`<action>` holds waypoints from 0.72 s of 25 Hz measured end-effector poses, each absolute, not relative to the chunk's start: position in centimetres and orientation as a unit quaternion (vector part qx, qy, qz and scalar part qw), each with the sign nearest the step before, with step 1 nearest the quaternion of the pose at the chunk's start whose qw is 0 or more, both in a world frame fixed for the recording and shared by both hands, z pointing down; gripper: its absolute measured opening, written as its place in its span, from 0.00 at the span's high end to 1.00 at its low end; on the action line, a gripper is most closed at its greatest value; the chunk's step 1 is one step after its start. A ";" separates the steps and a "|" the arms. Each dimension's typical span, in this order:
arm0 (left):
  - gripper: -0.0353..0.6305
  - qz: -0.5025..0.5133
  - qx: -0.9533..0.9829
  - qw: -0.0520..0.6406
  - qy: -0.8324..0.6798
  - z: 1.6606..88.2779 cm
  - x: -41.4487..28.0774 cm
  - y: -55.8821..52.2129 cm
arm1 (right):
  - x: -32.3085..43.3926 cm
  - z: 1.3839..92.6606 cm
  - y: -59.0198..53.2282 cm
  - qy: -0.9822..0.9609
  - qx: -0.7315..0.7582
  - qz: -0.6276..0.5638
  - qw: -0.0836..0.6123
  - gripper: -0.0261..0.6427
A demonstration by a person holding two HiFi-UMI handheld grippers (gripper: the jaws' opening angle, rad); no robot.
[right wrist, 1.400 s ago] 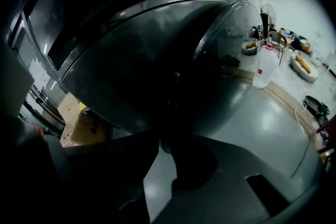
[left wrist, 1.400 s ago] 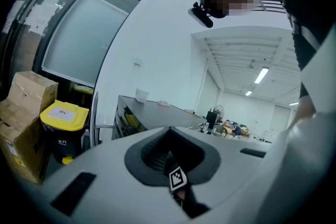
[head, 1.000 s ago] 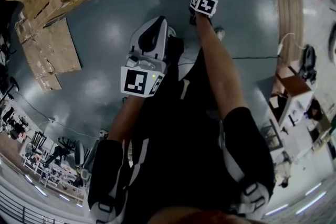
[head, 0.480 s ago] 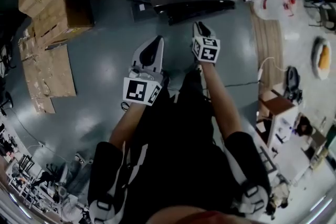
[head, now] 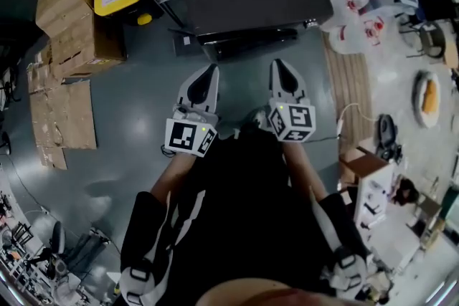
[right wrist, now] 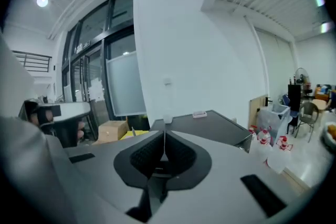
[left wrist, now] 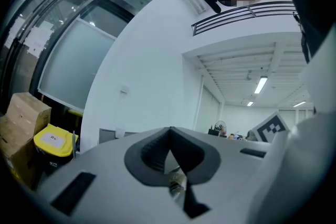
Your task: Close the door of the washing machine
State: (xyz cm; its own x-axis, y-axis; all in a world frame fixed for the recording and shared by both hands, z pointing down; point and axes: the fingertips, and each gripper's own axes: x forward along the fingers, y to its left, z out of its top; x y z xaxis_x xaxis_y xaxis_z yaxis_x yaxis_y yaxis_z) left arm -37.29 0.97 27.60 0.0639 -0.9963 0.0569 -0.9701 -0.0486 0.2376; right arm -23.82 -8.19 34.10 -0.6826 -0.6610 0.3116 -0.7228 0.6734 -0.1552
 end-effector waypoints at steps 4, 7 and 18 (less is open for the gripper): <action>0.94 -0.063 0.724 0.098 -0.680 26.3 -36.1 1.6 | -22.2 31.0 -6.1 -0.913 0.374 0.133 0.091 0.94; 0.94 -0.069 0.723 0.102 -0.680 26.3 -35.8 2.1 | -21.6 30.6 -5.2 -0.916 0.370 0.128 0.084 0.94; 0.94 -0.066 0.719 0.092 -0.686 26.6 -34.9 2.4 | -20.8 31.5 -4.4 -0.918 0.362 0.131 0.095 0.95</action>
